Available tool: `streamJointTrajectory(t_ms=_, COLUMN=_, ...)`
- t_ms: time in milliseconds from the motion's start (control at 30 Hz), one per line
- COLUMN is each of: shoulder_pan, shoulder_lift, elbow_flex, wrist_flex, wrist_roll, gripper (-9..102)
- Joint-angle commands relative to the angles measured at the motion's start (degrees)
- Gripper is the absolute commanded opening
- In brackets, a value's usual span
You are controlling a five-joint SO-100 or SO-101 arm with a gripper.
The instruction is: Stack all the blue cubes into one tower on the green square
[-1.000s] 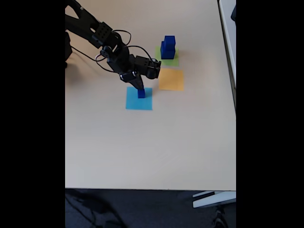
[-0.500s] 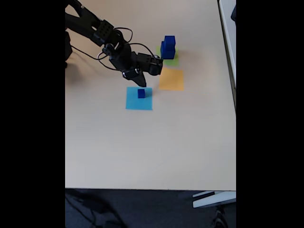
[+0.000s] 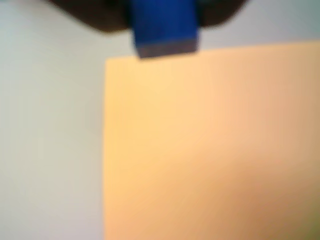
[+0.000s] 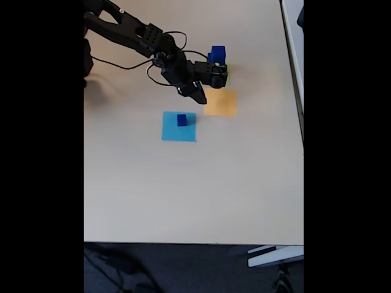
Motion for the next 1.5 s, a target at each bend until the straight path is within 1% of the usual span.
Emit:
streamJointTrajectory(t_ms=0, shoulder_pan=-1.1, shoulder_lift=-0.1, elbow_flex=-5.3, wrist_flex=-0.4, wrist_roll=1.1, gripper=0)
streamJointTrajectory(t_ms=467, shoulder_pan=-2.6, shoulder_lift=-9.3, elbow_flex=-15.6, wrist_flex=0.1, wrist_roll=1.8, gripper=0)
streamJointTrajectory(t_ms=1233, shoulder_pan=-4.0, shoulder_lift=-12.9, elbow_flex=-17.3, wrist_flex=-0.7, wrist_roll=4.5, gripper=0)
streamJointTrajectory(t_ms=1367, shoulder_pan=-3.9, shoulder_lift=-12.9, elbow_flex=-17.2, wrist_flex=-0.7, wrist_roll=4.2, gripper=2)
streamJointTrajectory(t_ms=1467, shoulder_pan=-3.8, shoulder_lift=-12.9, elbow_flex=-17.2, wrist_flex=-0.7, wrist_roll=4.2, gripper=8)
